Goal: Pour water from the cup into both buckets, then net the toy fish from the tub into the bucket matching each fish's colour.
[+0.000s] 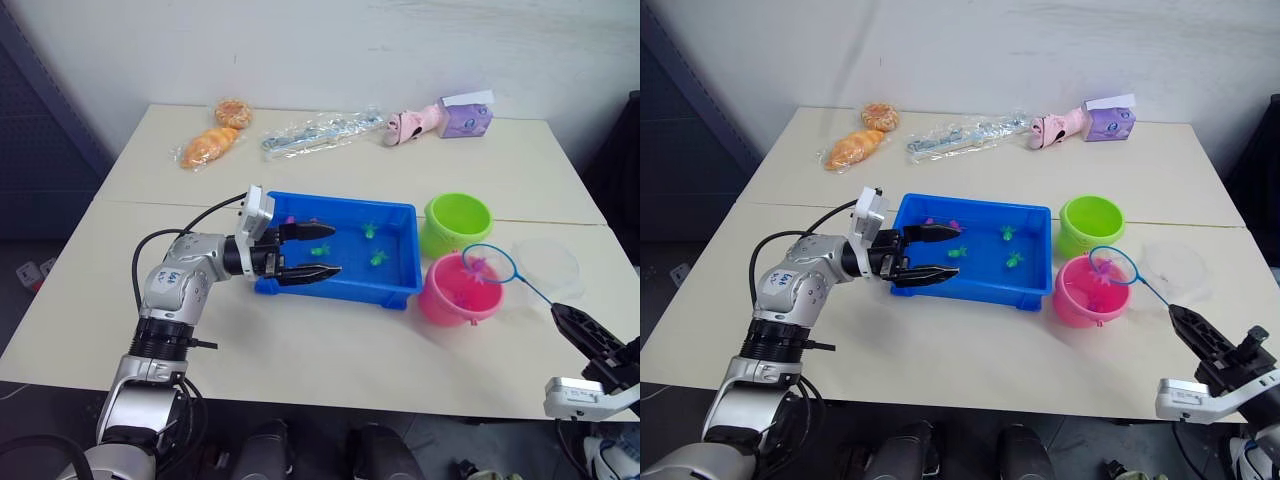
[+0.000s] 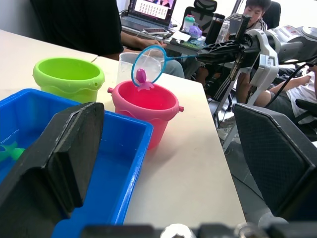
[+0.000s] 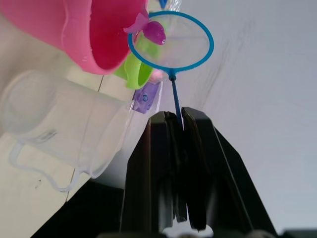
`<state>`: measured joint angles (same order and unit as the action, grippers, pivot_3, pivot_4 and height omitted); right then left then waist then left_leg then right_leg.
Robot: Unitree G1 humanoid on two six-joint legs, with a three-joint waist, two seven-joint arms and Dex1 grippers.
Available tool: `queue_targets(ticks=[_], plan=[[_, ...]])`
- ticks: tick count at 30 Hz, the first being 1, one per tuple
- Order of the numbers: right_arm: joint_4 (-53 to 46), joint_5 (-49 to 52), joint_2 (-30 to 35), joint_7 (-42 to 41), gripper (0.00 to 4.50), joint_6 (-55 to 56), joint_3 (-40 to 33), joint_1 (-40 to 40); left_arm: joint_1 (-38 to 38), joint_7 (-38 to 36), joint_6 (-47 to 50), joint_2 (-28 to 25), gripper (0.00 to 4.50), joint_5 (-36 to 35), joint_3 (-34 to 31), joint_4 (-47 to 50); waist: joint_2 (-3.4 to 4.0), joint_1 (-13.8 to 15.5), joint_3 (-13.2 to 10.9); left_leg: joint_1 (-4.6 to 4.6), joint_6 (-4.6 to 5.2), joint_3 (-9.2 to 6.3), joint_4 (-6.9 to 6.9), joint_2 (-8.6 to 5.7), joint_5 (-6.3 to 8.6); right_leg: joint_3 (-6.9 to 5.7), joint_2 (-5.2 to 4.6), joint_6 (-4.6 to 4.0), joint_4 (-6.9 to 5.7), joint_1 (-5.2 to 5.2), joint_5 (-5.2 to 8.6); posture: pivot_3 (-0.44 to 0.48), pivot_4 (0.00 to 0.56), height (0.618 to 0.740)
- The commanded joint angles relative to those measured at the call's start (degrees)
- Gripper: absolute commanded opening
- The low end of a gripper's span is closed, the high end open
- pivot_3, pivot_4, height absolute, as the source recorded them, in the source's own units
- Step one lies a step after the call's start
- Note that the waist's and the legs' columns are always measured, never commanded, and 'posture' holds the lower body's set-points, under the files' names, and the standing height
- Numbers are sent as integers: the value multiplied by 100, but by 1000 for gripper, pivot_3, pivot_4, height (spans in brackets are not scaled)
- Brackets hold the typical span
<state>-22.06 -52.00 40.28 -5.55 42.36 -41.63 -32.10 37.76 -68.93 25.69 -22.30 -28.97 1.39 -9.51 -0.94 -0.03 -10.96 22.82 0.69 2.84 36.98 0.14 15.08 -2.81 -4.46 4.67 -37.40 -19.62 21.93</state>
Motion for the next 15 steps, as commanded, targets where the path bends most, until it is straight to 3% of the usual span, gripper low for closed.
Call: queue_targets(ticks=[1, 15], plan=[[-124, 310, -6, -55, 0, -257, -252, -97, 15, -15, 23, 29, 4449, -116, 16, 202, 0, 0, 0, 0, 0, 0, 0, 0, 0, 0, 0, 0, 0, 0, 0, 0, 150, 740], [-329, 876, -88, -282, 0, -448, -156, -390, -58, 13, 40, 0, 4449, -106, -25, 239, 0, -1, 0, -5, 1, 1, -5, 2, 0, 1, 1, 0, 0, 3, 0, 0, 150, 740]])
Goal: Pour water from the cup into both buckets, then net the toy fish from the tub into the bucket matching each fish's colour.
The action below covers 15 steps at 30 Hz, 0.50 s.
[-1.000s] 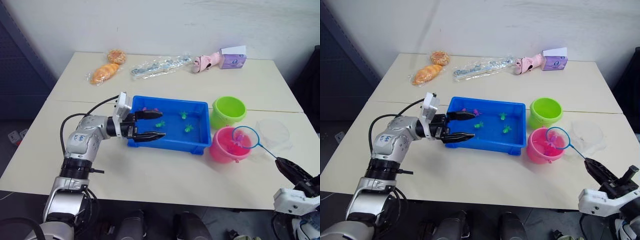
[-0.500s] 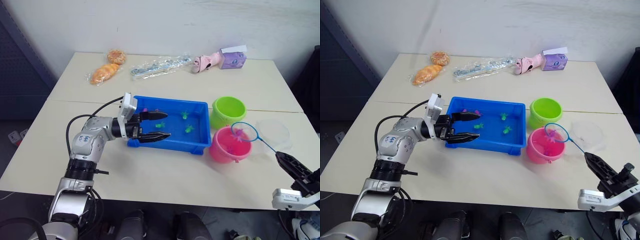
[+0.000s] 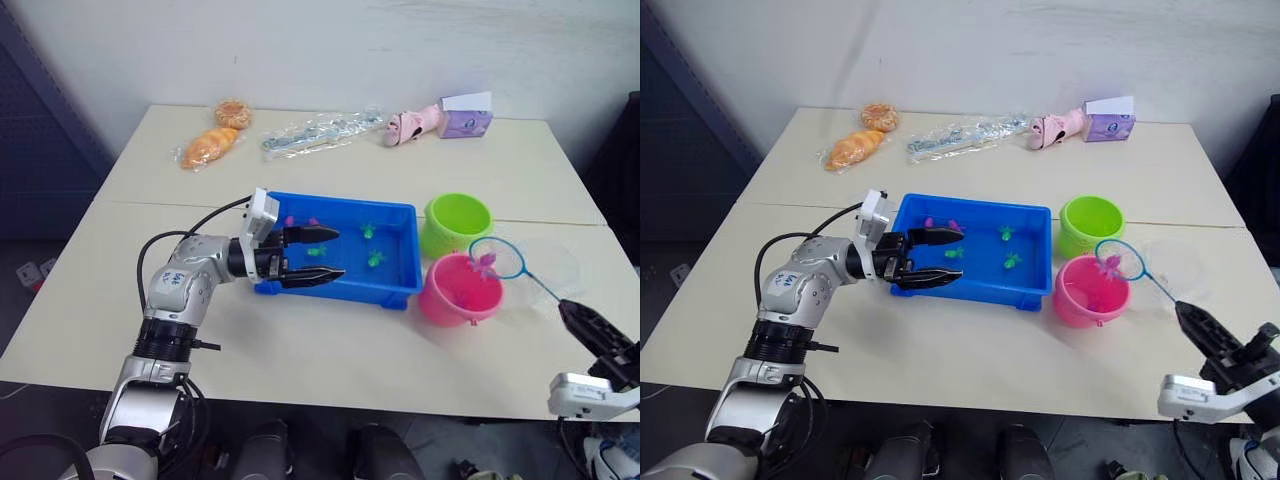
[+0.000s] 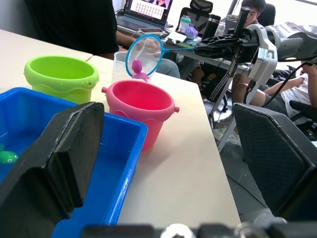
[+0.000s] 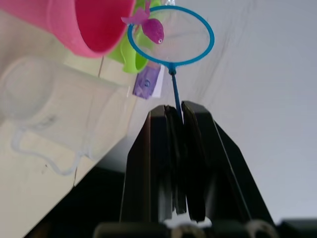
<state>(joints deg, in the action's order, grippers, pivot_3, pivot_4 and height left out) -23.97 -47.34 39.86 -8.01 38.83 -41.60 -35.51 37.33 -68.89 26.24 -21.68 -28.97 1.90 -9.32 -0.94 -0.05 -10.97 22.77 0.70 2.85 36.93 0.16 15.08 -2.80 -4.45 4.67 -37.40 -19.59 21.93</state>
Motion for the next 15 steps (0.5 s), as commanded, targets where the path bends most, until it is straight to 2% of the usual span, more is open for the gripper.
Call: queue_targets(ticks=[1, 4, 9, 15], plan=[[-153, 727, -35, -143, 0, -150, -161, -47, -18, 4, -14, -87, 4449, -108, -91, 218, 0, -4, 0, 0, 0, 1, 1, -1, 0, 1, -1, 0, 0, 0, 0, 0, 150, 740], [-305, 1262, 141, -514, 0, -230, -222, -60, -48, -37, -33, -220, 4449, -98, -140, 190, 0, -20, 0, -5, 1, 2, 4, 0, 0, 2, -1, 0, 1, 8, 0, 0, 150, 740], [123, 541, 194, -440, 0, -192, -325, -261, -81, -41, -65, -331, 4449, -95, -189, 154, -1, 6, 0, -13, 2, 2, -3, 0, 1, 3, -2, 0, 1, 12, 0, 0, 150, 740], [453, 47, 171, 116, 0, -195, -82, 23, -111, 22, -67, -298, 4449, -111, -177, 212, 0, 1, 0, -12, 3, 2, -2, -1, 2, 3, -4, 0, 3, 11, 0, 0, 150, 740]])
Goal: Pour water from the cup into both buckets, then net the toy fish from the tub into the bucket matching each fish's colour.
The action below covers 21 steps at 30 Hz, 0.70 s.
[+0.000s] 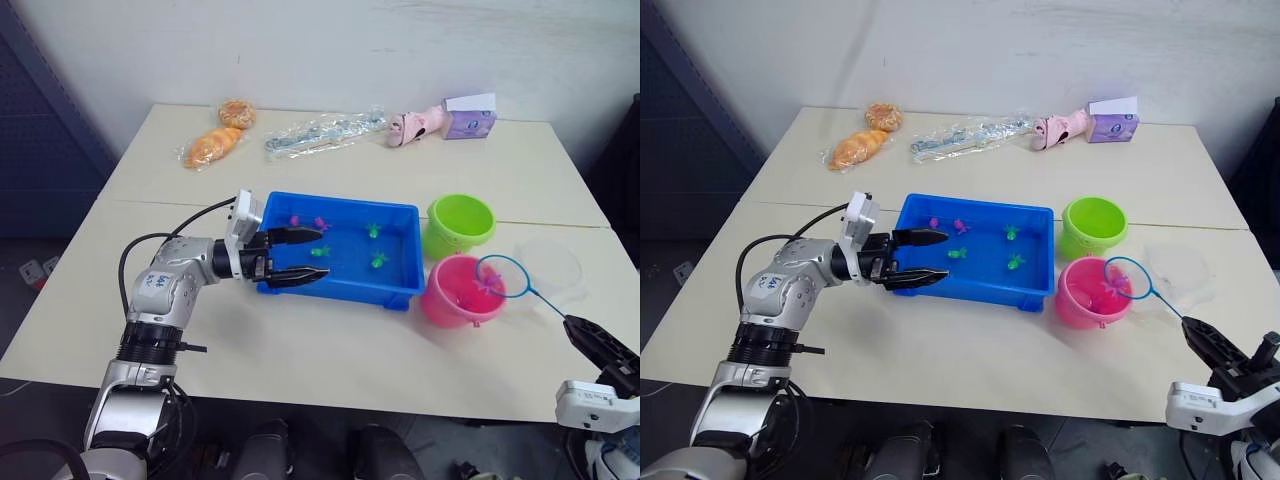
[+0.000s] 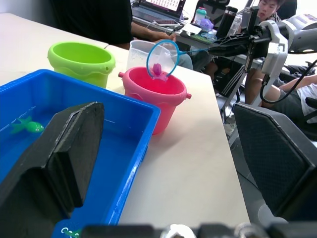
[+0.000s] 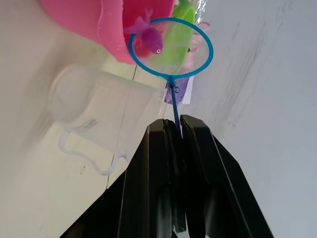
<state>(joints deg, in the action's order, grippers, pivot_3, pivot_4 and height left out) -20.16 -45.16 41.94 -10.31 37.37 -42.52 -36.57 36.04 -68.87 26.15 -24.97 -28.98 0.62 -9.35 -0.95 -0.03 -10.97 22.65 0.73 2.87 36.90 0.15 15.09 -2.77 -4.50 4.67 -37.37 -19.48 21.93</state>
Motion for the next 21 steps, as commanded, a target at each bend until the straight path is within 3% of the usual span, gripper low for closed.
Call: queue_targets(ticks=[1, 4, 9, 15, 21], plan=[[102, -195, -1, 401, 0, -24, 92, 202, 10, 38, -50, 48, 4449, -118, -50, 232, 0, -9, 0, 0, -1, 0, 0, 0, 0, 0, 0, 0, -1, 0, 0, 0, 150, 740], [13, -306, 79, 487, 0, 261, 534, 271, 1, 36, -43, 84, 4449, -126, -24, 251, 0, -17, 0, -4, -3, 1, -3, 2, -2, 1, 3, -1, -2, -1, 1, 0, 150, 740], [414, -462, 192, 781, 0, -106, 179, 405, 23, 73, -61, 119, 4449, -121, -59, 239, 1, -6, 0, -5, -4, 5, -3, 0, -2, 3, 2, -2, -3, 0, 1, 0, 150, 740], [350, -530, 194, 917, 0, -96, 345, 301, 11, 97, -91, 157, 4449, -120, -78, 230, 1, -4, 0, -8, -7, 5, -14, 1, -4, 3, 4, -2, -2, -1, 2, 0, 150, 740], [216, 519, 178, 648, 0, 22, 410, 234, -76, 99, -68, 100, 4449, -135, -105, 306, 1, -11, 0, -14, -7, 8, -15, 1, -4, 6, 4, -2, -2, 2, 2, 0, 150, 740]])
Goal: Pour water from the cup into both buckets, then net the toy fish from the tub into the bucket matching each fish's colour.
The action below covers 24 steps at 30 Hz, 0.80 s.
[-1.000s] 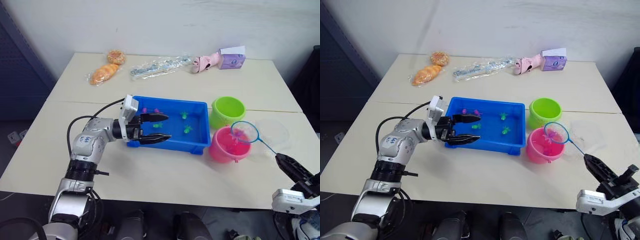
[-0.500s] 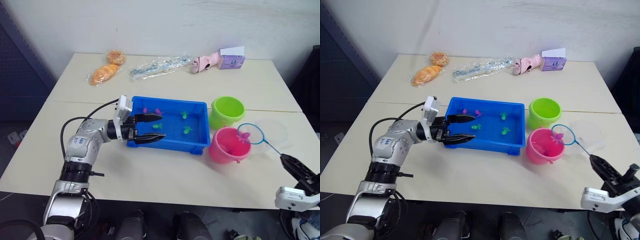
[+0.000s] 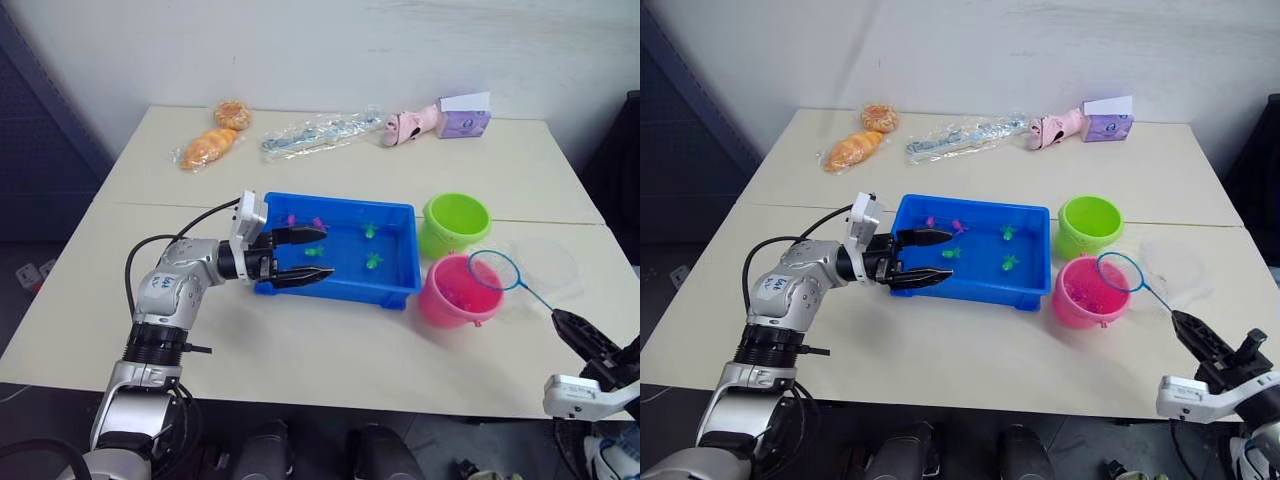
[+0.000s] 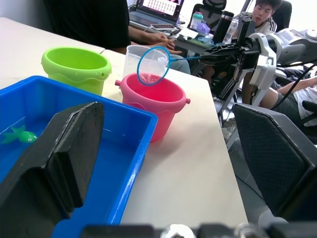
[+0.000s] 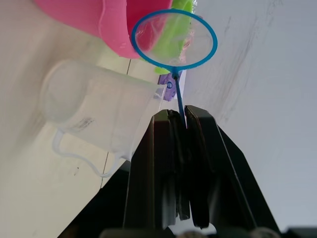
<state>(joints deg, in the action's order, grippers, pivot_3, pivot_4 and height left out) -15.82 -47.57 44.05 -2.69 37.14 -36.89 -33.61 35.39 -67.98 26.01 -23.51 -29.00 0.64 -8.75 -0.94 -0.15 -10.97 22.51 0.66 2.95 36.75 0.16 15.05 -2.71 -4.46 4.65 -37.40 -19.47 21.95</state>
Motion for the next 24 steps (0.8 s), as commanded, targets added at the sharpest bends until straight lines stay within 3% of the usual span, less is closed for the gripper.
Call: queue_targets(ticks=[1, 6, 10, 15, 18, 24], plan=[[-218, 1321, -24, -292, 0, 16, -143, -64, -28, 4, -52, -94, 4449, -127, -135, 248, 0, 1, 0, 0, 0, 0, -1, 1, 0, 0, 0, 0, 0, 0, 0, 0, 150, 740], [-728, 3918, 267, -1478, 0, -694, 90, 101, -156, 28, 18, -355, 4449, -162, -308, 299, 0, -22, 0, -11, 1, 3, -6, 3, 0, 3, 0, 0, 0, 9, 0, 0, 150, 740], [-1479, 6052, 445, -2328, 0, -2430, 532, 506, -295, 141, 93, -592, 4449, -225, -587, 320, -1, -39, -1, -15, 4, 1, -11, 9, 1, 1, 1, 0, 1, 14, 0, 0, 150, 740], [-2292, 8525, 928, -2511, 0, -4770, 1387, 1937, -495, 389, 242, -1024, 4449, -375, -1171, 328, -6, -73, -4, -12, 10, -4, -12, 12, 3, -3, -2, -1, 1, 11, -1, 0, 150, 740], [-2423, 9126, 1080, -2419, 0, -5695, 1649, 2564, -541, 496, 295, -1155, 4449, -429, -1336, 343, -8, -53, -5, -9, 21, -10, -16, 13, 9, -7, -6, -1, 4, 6, -1, 0, 150, 740], [-1848, 9069, 745, -2163, 0, -7599, 3585, 5019, -1057, 638, 299, -1583, 4449, -445, -1766, 467, -12, -51, -5, 9, 29, -15, -24, 8, 14, -12, -12, -3, 28, -6, -2, 0, 150, 740]])
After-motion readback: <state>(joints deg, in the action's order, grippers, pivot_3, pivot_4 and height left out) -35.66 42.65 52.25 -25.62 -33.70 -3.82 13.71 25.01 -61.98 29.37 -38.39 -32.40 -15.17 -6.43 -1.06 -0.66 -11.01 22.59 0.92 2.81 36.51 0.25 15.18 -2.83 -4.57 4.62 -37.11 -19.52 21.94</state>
